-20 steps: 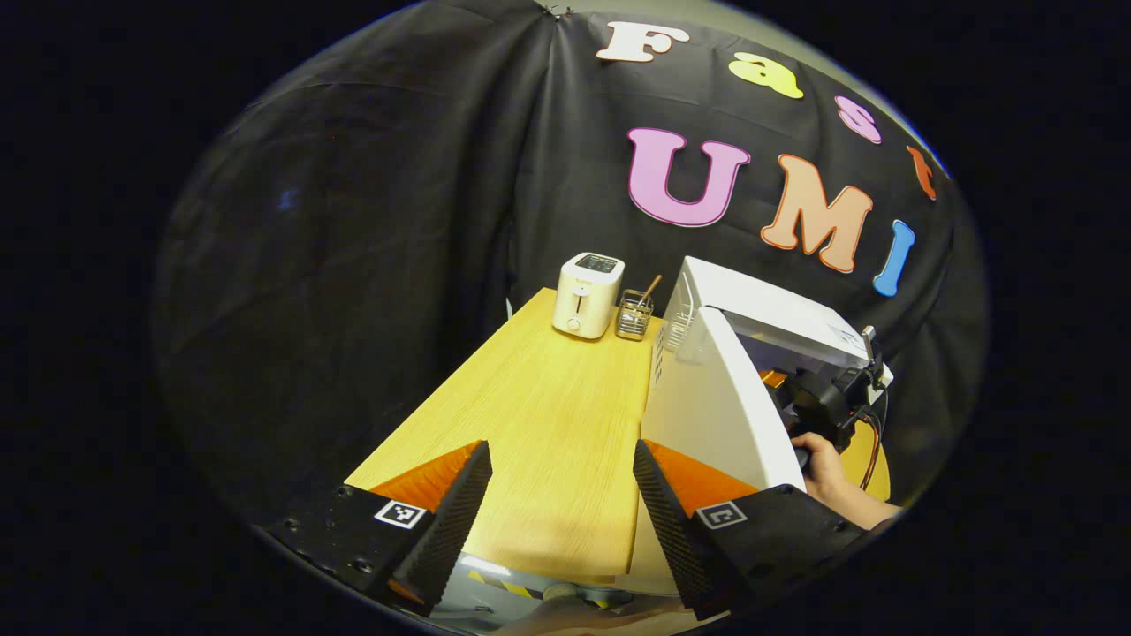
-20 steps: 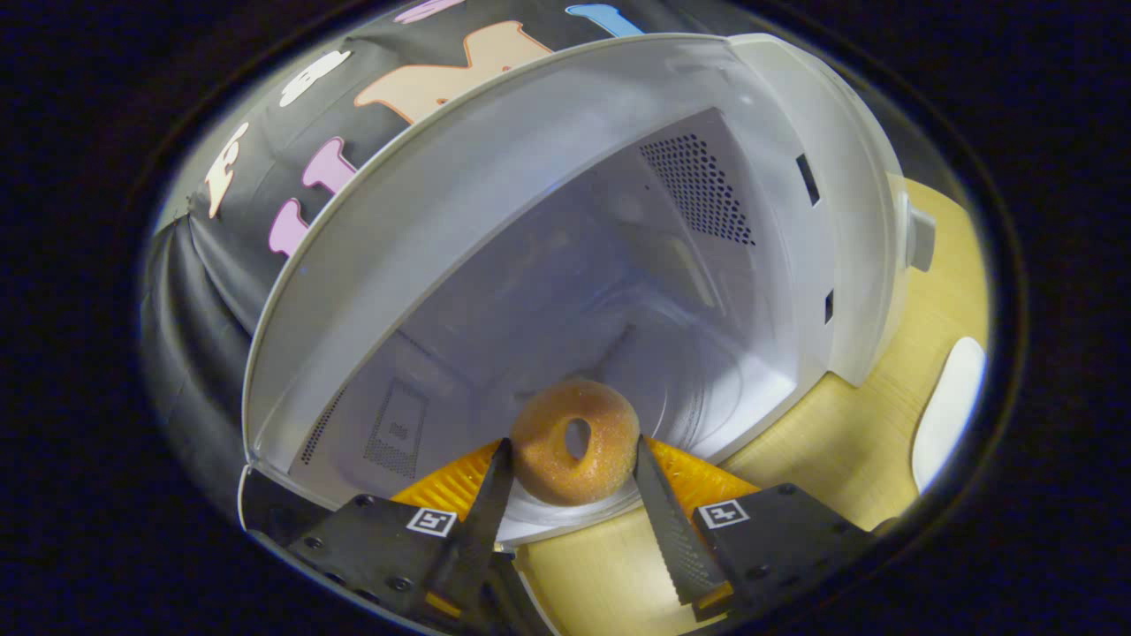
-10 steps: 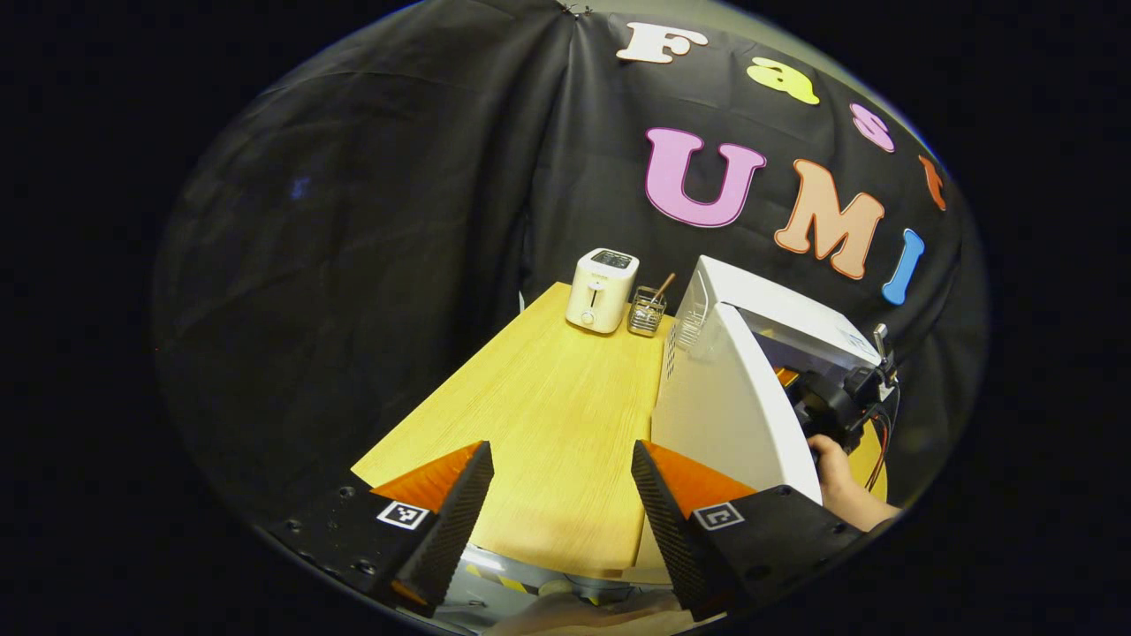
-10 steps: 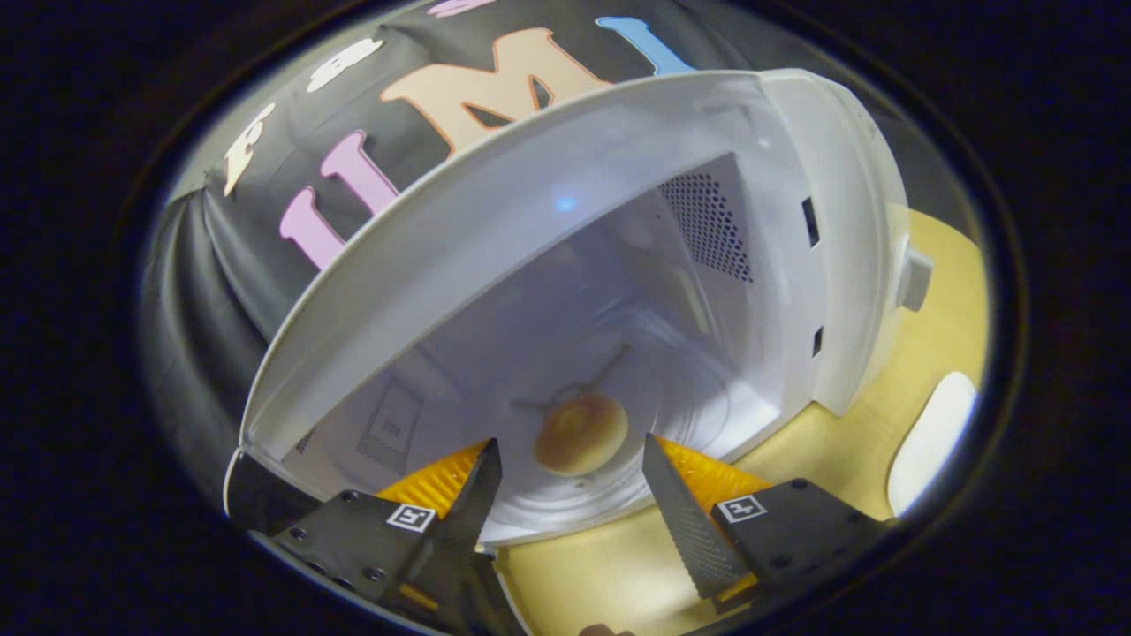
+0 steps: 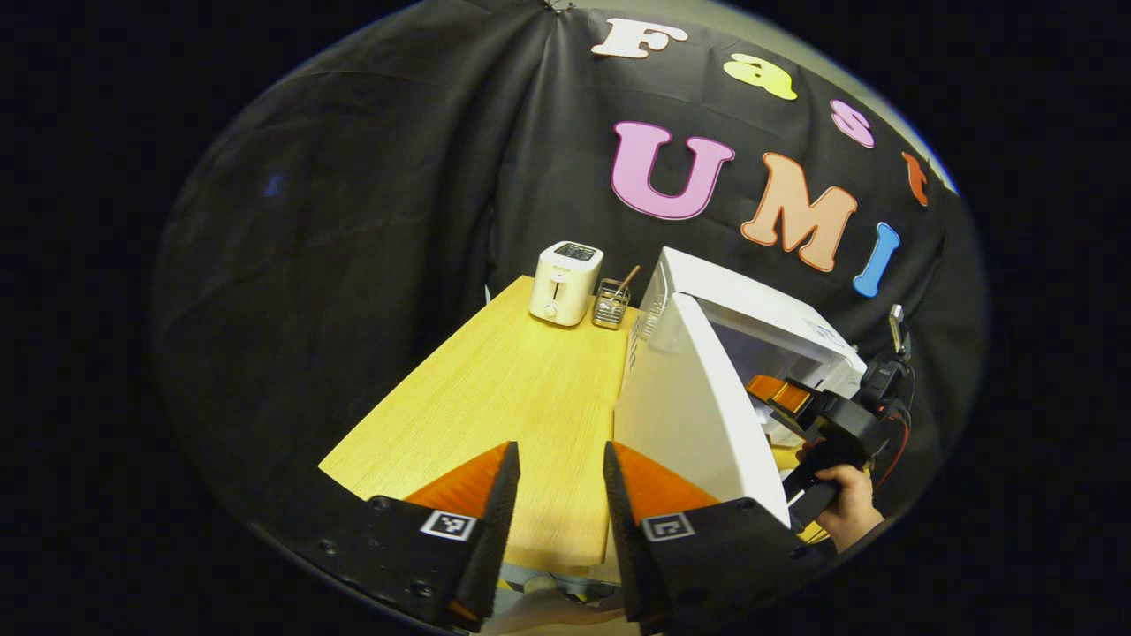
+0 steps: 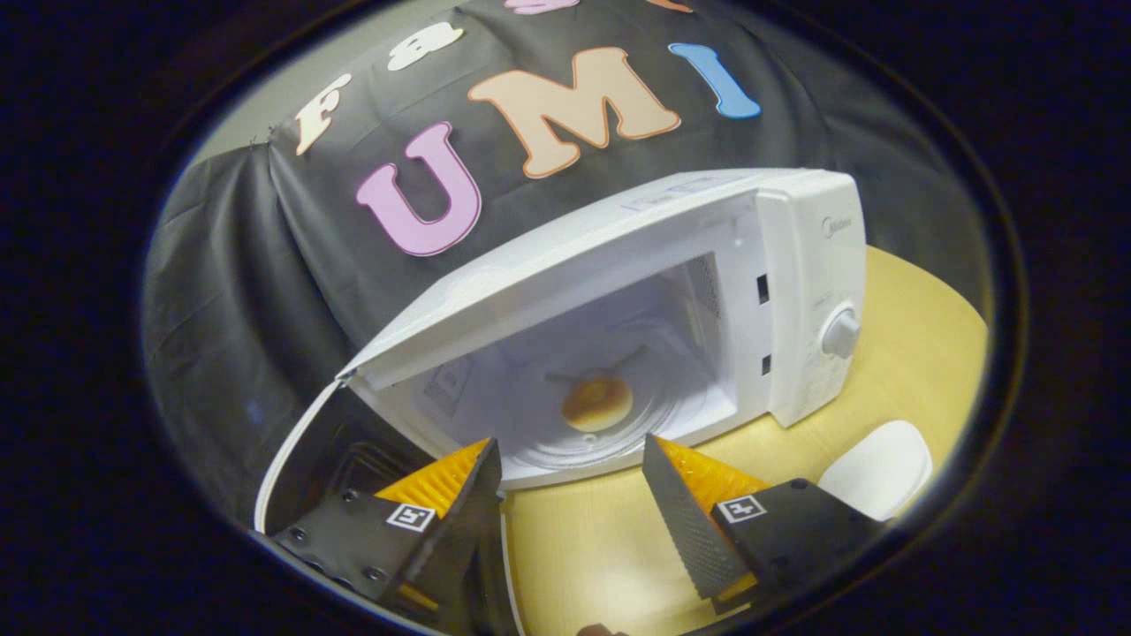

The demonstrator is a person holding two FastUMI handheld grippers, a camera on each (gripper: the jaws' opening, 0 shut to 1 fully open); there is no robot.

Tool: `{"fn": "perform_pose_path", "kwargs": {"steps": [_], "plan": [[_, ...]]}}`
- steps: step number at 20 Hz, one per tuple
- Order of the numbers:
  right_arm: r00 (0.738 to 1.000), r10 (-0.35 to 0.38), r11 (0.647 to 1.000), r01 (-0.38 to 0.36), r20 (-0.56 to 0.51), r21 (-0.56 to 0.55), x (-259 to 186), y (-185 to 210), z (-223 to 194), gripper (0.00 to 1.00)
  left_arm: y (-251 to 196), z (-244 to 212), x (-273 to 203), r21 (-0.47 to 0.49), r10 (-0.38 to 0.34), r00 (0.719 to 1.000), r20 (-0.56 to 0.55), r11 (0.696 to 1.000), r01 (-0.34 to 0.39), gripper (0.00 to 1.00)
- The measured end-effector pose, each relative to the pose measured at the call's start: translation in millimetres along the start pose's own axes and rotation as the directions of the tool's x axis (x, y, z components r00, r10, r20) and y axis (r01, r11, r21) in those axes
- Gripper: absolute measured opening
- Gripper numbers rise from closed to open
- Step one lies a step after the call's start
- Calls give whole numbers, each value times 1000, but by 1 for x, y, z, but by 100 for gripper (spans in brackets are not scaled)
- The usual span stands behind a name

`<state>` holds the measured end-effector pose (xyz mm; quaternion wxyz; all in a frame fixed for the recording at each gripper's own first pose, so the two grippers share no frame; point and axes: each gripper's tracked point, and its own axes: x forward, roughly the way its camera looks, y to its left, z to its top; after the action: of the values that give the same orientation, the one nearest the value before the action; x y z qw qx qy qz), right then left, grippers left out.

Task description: Open the microwave oven with the left hand, put the food in, and close the microwave oven.

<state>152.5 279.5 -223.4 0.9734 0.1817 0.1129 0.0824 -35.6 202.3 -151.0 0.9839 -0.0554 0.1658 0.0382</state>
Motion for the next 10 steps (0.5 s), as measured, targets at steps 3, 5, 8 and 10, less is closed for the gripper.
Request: {"fn": "perform_pose_path", "kwargs": {"steps": [3, 5, 8, 10], "plan": [[999, 21, 999, -19, 31, -41, -30, 7, 19, 99, -1, -8, 1, 41, 15, 1000, -20, 999, -14, 22], [998, 38, 996, -34, 56, -79, -48, 11, 31, 99, -6, -13, -3, 48, 13, 999, -36, 999, -11, 2], [996, 42, 994, -34, 76, -102, -68, 9, 46, 99, -16, -16, -5, 51, -8, 999, -41, 999, 11, 1], [996, 30, 996, -22, 82, -88, -77, -2, 53, 91, -22, -20, -6, 57, -19, 999, -44, 998, 22, 1]]}}
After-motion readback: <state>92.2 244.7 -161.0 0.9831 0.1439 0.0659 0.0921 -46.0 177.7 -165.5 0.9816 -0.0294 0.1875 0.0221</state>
